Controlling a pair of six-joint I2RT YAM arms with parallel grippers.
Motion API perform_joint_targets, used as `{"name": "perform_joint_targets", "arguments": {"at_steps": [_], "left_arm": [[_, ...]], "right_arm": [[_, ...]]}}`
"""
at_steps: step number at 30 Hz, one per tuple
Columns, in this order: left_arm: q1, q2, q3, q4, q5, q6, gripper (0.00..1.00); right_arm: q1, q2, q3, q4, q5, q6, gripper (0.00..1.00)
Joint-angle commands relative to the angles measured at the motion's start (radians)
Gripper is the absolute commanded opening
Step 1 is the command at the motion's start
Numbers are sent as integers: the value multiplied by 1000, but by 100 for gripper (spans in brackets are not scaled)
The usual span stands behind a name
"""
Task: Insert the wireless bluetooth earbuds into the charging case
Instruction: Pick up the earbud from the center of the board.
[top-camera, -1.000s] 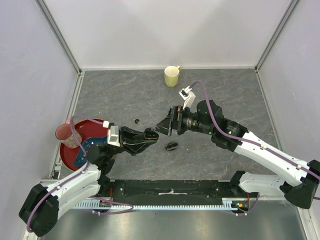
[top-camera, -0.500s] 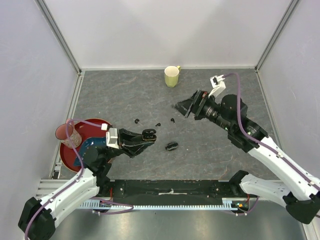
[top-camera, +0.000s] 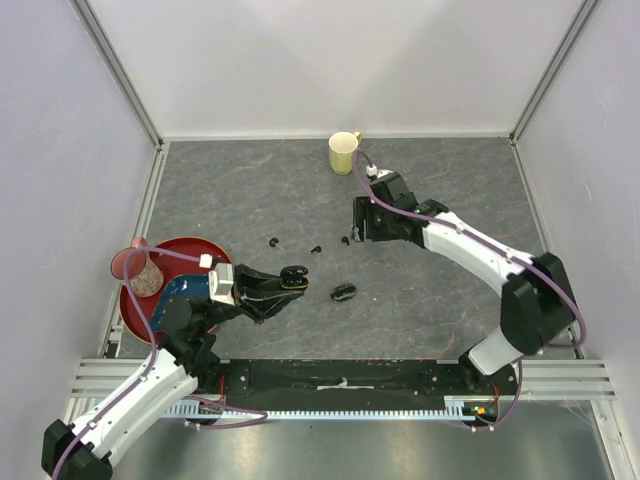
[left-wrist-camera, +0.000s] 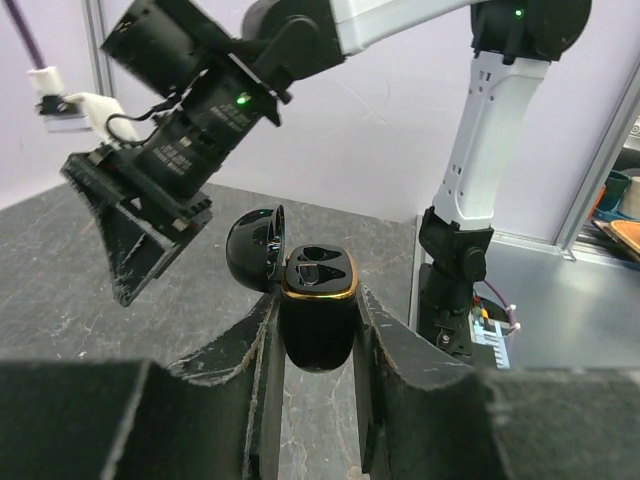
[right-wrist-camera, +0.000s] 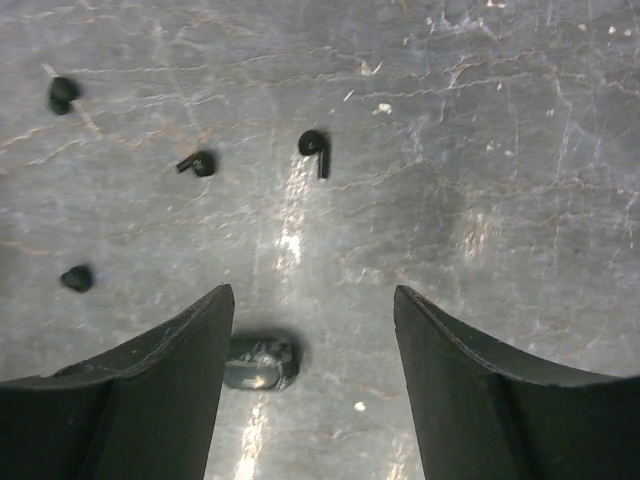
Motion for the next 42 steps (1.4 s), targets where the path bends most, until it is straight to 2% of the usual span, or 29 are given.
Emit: {"name": "perform_joint_targets", "arguments": {"at_steps": [1, 8, 14, 31, 34, 42], "left_arm": [[-5, -37, 26, -50, -13, 43, 2], [-3, -80, 29, -85, -26, 40, 2], [-2, -117, -2, -68, -90, 19, 2], [-5, -141, -40, -33, -164, 25, 2], [-3, -134, -42, -34, -161, 25, 2], [-2, -144, -46, -41, -165, 17, 2]], "right_arm": [[0, 107, 126, 1, 77, -72, 70], [3, 323, 239, 27, 52, -64, 64], [9, 417, 296, 29, 67, -62, 58], [32, 531, 358, 30, 80, -96, 52], [37, 546, 367, 23, 90, -101, 44], [55, 552, 356, 6, 118, -118, 45]]}}
